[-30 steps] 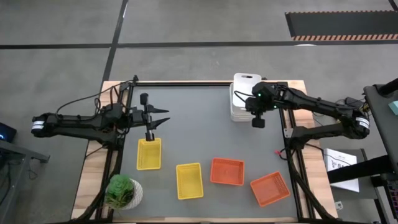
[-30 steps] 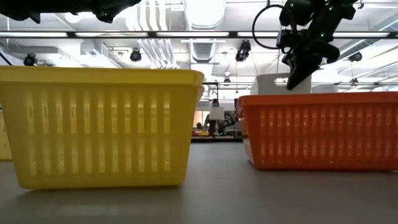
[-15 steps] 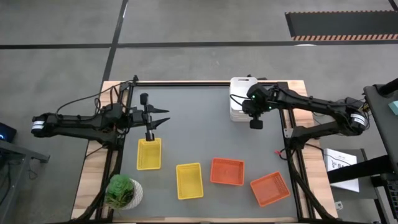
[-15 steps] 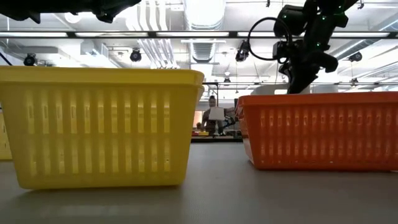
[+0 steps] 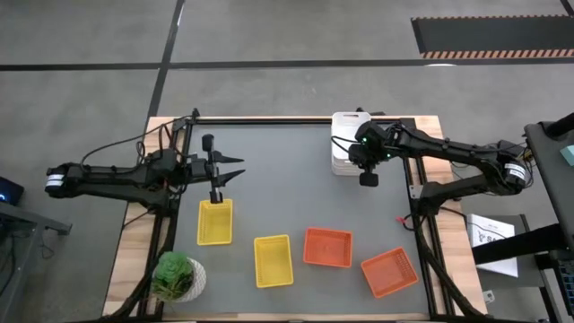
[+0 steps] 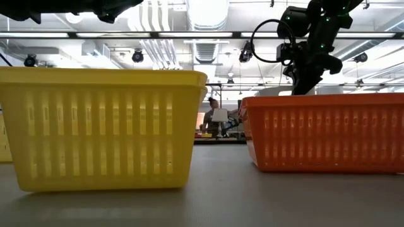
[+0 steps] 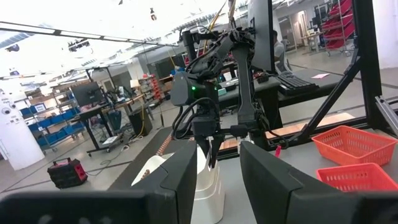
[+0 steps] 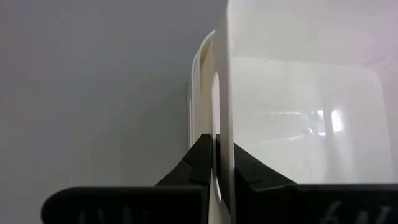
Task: Stack baskets by color
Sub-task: Stack the left white bin on top of the right white bin, then stack the left yellow bin on top of the right yellow bin
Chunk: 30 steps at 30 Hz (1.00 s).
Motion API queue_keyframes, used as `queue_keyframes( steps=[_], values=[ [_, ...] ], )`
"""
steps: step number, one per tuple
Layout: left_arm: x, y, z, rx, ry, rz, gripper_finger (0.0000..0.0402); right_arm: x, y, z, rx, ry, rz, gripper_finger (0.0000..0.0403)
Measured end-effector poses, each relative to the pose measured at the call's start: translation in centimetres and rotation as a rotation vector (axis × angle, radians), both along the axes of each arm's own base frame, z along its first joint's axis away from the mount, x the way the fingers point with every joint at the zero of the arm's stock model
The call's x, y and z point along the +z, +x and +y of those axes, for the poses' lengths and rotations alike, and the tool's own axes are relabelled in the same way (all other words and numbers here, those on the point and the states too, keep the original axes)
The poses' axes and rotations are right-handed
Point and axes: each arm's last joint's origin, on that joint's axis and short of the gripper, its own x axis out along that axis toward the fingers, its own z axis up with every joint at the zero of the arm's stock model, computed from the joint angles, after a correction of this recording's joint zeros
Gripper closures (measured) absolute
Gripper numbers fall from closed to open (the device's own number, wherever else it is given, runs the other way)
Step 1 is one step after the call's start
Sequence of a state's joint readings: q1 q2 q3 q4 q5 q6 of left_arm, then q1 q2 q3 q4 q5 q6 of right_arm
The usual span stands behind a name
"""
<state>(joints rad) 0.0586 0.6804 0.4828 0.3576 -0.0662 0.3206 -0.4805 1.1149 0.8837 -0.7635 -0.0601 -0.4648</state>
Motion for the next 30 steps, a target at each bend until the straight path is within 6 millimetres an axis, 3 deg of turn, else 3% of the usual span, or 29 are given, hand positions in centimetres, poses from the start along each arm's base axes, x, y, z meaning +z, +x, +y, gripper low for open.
queue_keyframes(
  steps=[12, 26, 30],
  values=[
    [0.0, 0.0, 0.0, 0.000, 0.000, 0.000, 0.0295, 0.0, 0.0, 0.0, -0.020, 0.008, -0.005, 0.0389],
    [0.0, 0.0, 0.0, 0.000, -0.001, 0.000, 0.0295, 0.2, 0.0, -0.1, -0.064, 0.013, -0.022, 0.0279],
    [0.0, 0.0, 0.0, 0.000, -0.001, 0.001, 0.0295, 1.2, 0.2, -0.1, -0.099, 0.021, -0.057, 0.0266]
  ],
)
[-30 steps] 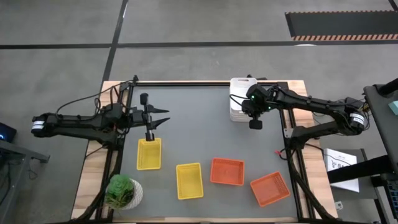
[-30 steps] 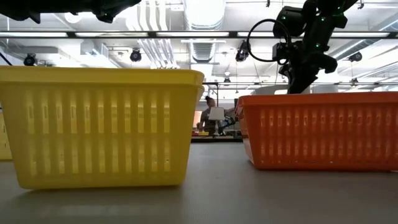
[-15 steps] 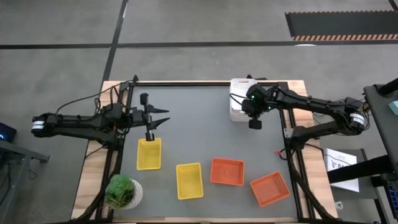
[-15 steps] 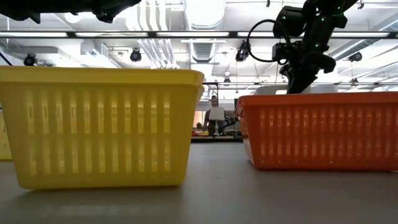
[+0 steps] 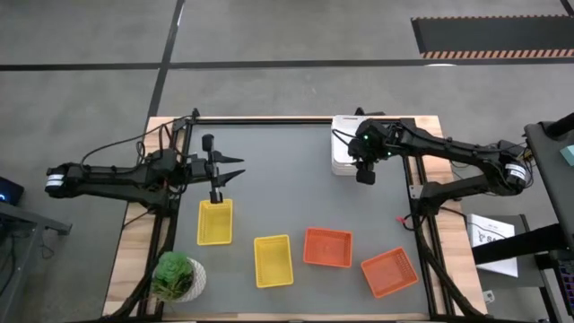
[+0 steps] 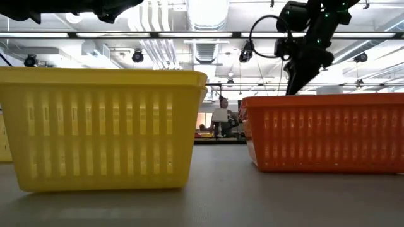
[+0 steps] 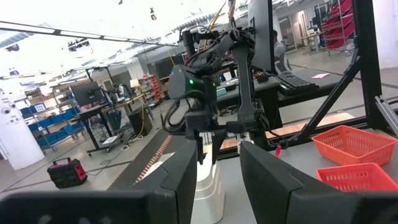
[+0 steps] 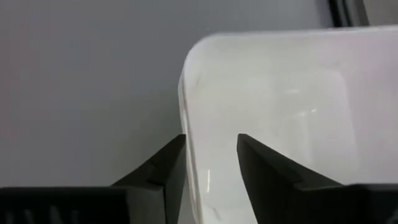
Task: Stack baskets by color
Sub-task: Stack the left yellow bin on top of the right yellow bin
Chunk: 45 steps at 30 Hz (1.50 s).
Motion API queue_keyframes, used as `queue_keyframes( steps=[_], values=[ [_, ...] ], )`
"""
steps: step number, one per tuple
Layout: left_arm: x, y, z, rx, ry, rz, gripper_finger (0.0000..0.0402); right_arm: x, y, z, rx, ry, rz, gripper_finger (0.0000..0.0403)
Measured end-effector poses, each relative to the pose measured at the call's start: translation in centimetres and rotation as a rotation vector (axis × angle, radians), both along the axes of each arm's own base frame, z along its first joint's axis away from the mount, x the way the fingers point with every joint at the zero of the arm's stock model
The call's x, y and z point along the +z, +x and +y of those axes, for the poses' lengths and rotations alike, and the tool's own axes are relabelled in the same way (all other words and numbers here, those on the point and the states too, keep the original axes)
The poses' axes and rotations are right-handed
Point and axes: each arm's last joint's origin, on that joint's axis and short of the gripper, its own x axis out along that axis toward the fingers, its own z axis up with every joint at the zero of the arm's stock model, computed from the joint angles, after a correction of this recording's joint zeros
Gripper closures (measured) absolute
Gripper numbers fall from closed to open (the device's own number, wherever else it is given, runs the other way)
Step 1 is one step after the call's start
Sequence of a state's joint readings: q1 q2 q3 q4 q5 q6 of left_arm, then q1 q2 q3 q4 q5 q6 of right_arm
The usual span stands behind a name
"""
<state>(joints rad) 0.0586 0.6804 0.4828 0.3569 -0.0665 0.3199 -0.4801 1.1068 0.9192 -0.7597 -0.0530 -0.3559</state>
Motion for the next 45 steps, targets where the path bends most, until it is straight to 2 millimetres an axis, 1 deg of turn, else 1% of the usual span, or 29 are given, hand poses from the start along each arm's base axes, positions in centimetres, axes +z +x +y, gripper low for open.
queue_keyframes(
  steps=[4, 9, 14, 19, 24, 28, 32, 34, 36, 38, 41, 43, 45],
  values=[
    [0.0, 0.0, 0.0, -0.001, 0.000, 0.000, 0.0295, 1.4, 0.2, -0.1, -0.028, 0.011, -0.028, 0.0264],
    [0.0, 0.0, 0.0, 0.000, -0.001, 0.000, 0.0295, 3.0, 0.5, -0.1, -0.069, 0.050, -0.086, 0.0273],
    [-0.1, 0.0, 0.0, -0.001, -0.003, 0.009, 0.0295, 3.8, 0.9, 0.4, -0.059, 0.081, -0.167, 0.0301],
    [-0.1, 0.0, 0.0, -0.001, -0.006, 0.009, 0.0295, 3.6, 1.6, 1.3, 0.009, 0.029, -0.278, 0.0344],
    [-0.1, 0.0, 0.0, -0.004, -0.026, 0.006, 0.0295, 2.8, 2.1, 1.3, 0.048, -0.024, -0.353, 0.0377],
    [-0.1, 0.0, 0.0, -0.004, -0.026, 0.006, 0.0295, 2.0, 2.5, 1.1, 0.075, -0.067, -0.400, 0.0392],
    [-0.1, 0.0, 0.0, -0.004, -0.026, 0.006, 0.0295, 1.5, 2.8, 1.1, 0.091, -0.080, -0.463, 0.0394],
    [-0.1, 0.0, 0.0, -0.005, -0.026, 0.006, 0.0295, 1.6, 3.1, 1.8, 0.142, -0.016, -0.539, 0.0394],
    [-0.2, 0.2, 0.0, -0.005, -0.028, 0.013, 0.0295, 1.7, 3.6, 3.6, 0.234, 0.024, -0.653, 0.0394],
    [-0.4, 0.5, 0.0, -0.005, -0.030, 0.028, 0.0295, 1.3, 4.1, 5.9, 0.323, 0.009, -0.743, 0.0394],
    [-0.8, 1.0, 0.1, -0.007, -0.055, 0.052, 0.0295, 0.2, 4.4, 8.9, 0.360, -0.053, -0.838, 0.0394],
    [-1.1, 1.4, 0.1, -0.012, -0.091, 0.068, 0.0295, -0.5, 4.4, 10.8, 0.358, -0.086, -0.873, 0.0394],
    [-1.3, 1.8, 0.0, -0.025, -0.143, 0.072, 0.0295, -1.4, 4.1, 12.5, 0.355, -0.115, -0.855, 0.0394]
  ],
)
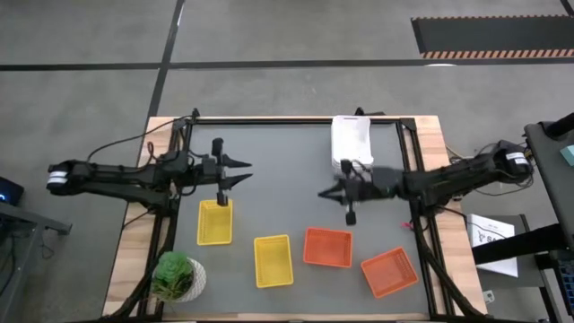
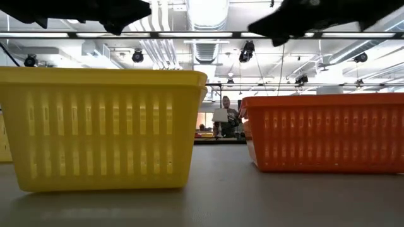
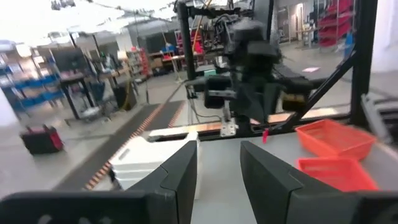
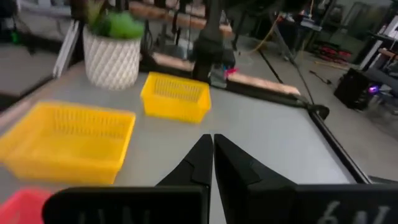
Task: Stack baskets by color
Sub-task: Stack the left yellow bin on top of the right yellow bin
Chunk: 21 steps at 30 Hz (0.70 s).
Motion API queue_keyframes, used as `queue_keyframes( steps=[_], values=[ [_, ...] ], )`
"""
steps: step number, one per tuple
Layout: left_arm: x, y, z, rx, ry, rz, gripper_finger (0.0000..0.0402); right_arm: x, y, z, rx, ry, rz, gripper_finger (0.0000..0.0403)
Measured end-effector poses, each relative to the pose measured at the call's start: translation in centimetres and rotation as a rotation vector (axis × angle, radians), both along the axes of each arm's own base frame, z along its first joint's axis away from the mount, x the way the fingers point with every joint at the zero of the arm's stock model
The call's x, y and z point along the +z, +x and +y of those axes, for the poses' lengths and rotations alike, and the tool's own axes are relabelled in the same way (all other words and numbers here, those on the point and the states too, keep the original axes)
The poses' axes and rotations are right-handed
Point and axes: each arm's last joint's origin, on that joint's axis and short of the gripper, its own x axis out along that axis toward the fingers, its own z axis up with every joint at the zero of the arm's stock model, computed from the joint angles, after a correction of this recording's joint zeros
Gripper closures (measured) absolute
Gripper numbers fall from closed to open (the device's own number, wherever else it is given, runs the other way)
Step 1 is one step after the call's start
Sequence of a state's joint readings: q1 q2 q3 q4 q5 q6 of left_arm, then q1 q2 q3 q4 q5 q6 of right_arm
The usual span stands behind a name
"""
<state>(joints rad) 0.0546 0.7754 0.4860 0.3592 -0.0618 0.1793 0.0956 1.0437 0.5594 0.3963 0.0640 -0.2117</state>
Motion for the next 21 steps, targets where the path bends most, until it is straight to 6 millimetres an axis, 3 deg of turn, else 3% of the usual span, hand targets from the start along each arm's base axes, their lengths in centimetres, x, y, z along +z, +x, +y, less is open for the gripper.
queue_keyframes(
  steps=[6, 21],
  values=[
    [-1.1, 1.1, -0.4, -0.033, -0.158, 0.047, 0.0295, -1.5, -0.9, 2.4, 0.003, -0.048, 0.036, 0.0394],
    [-3.9, 4.9, -1.5, -0.080, -0.220, 0.145, 0.0295, -2.3, -1.1, 1.8, 0.003, -0.140, 0.061, 0.0394]
  ],
)
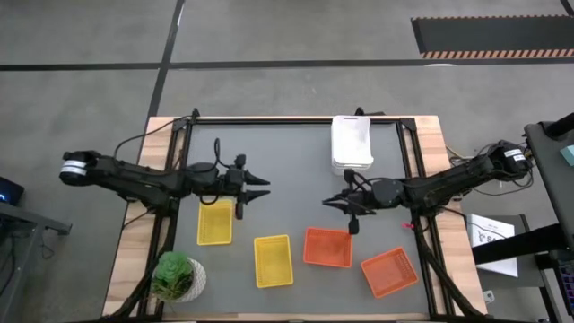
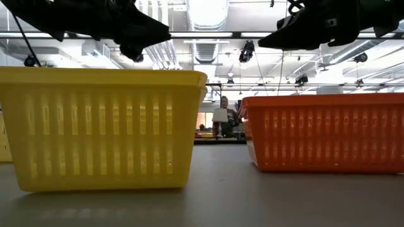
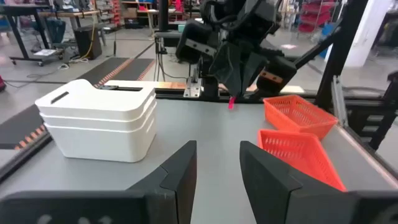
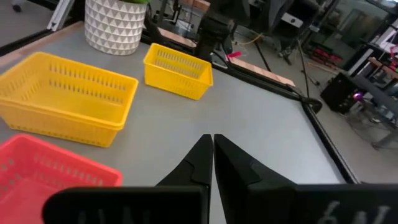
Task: Stack baskets by color
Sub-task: Stack the left yellow bin on top of the right yellow bin
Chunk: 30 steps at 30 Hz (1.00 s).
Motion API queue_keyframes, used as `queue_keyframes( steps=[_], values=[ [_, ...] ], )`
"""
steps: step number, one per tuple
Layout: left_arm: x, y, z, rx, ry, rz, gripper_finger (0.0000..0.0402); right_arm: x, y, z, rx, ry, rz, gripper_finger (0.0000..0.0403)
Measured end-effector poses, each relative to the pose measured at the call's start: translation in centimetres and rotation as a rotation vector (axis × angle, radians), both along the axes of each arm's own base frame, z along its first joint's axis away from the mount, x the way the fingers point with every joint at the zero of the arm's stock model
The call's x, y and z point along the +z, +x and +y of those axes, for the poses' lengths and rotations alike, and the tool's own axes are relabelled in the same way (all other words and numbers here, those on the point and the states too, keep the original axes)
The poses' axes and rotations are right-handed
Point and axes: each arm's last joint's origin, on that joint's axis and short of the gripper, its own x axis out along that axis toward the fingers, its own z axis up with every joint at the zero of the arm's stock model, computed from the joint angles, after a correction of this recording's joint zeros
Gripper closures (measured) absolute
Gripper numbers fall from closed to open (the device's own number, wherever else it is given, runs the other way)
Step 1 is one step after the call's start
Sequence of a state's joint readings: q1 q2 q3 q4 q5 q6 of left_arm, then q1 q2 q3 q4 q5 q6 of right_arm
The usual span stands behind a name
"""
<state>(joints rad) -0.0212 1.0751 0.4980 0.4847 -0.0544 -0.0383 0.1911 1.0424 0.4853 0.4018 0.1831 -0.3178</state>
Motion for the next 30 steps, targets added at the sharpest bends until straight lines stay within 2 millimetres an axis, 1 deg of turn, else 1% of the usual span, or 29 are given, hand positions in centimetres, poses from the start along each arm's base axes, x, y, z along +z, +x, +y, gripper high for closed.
queue_keyframes(
  steps=[4, 12, 19, 30],
  values=[
    [-0.46, 0.39, -0.02, 0.003, -0.031, 0.015, 0.0295, -0.21, -0.08, 0.00, 0.002, 0.003, 0.007, 0.0394],
    [-1.05, 0.77, -0.02, 0.004, -0.034, 0.041, 0.0295, -0.25, -0.09, 0.00, 0.002, 0.002, 0.010, 0.0394],
    [-1.06, 0.79, -0.02, 0.005, -0.033, 0.041, 0.0295, -0.27, -0.10, -0.01, 0.002, 0.002, 0.013, 0.0394],
    [-0.83, 0.81, 0.00, 0.013, -0.040, 0.017, 0.0295, -0.21, -0.07, -0.07, -0.025, 0.081, 0.006, 0.0393]
  ],
)
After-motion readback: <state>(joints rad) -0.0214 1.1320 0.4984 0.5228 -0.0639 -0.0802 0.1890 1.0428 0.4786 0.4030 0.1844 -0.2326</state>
